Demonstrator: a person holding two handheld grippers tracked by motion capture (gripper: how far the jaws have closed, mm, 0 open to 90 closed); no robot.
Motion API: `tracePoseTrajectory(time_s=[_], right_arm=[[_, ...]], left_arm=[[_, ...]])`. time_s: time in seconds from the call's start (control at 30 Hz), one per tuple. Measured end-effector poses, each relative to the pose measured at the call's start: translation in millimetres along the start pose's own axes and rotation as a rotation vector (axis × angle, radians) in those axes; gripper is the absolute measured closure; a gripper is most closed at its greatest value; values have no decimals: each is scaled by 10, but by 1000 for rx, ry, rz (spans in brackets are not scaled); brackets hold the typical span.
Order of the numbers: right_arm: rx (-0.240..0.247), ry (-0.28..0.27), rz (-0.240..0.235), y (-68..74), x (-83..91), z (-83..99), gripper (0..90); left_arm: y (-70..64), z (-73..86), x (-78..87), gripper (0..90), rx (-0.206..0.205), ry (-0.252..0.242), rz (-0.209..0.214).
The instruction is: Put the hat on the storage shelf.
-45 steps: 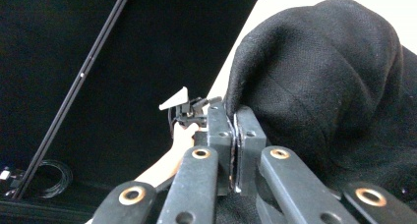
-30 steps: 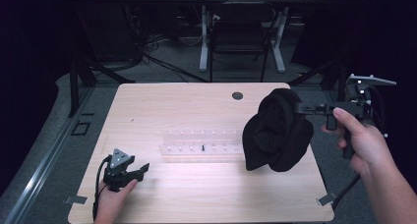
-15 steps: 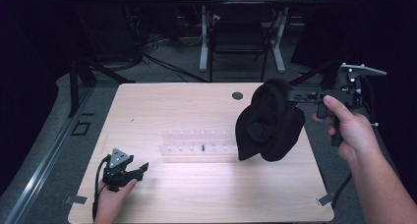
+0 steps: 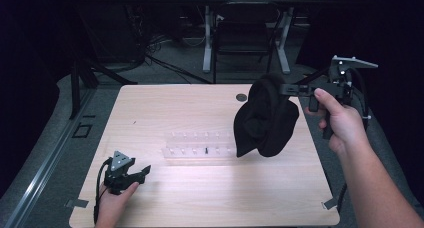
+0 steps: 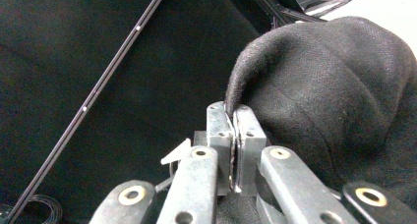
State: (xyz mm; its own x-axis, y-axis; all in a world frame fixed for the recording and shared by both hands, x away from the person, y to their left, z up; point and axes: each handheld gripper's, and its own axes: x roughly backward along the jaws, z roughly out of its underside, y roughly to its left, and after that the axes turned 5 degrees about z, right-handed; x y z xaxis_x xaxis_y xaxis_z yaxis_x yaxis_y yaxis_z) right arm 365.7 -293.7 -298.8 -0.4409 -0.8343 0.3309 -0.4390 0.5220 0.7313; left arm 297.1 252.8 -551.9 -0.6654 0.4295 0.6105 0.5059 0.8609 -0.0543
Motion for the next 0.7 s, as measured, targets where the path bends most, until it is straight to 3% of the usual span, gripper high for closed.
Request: tracePoseTrajectory(time_s=[0.7], right_arm=[[-3, 29, -11, 38, -517, -111, 881]], left_arm=[[12, 3, 16, 338, -1, -3, 2]])
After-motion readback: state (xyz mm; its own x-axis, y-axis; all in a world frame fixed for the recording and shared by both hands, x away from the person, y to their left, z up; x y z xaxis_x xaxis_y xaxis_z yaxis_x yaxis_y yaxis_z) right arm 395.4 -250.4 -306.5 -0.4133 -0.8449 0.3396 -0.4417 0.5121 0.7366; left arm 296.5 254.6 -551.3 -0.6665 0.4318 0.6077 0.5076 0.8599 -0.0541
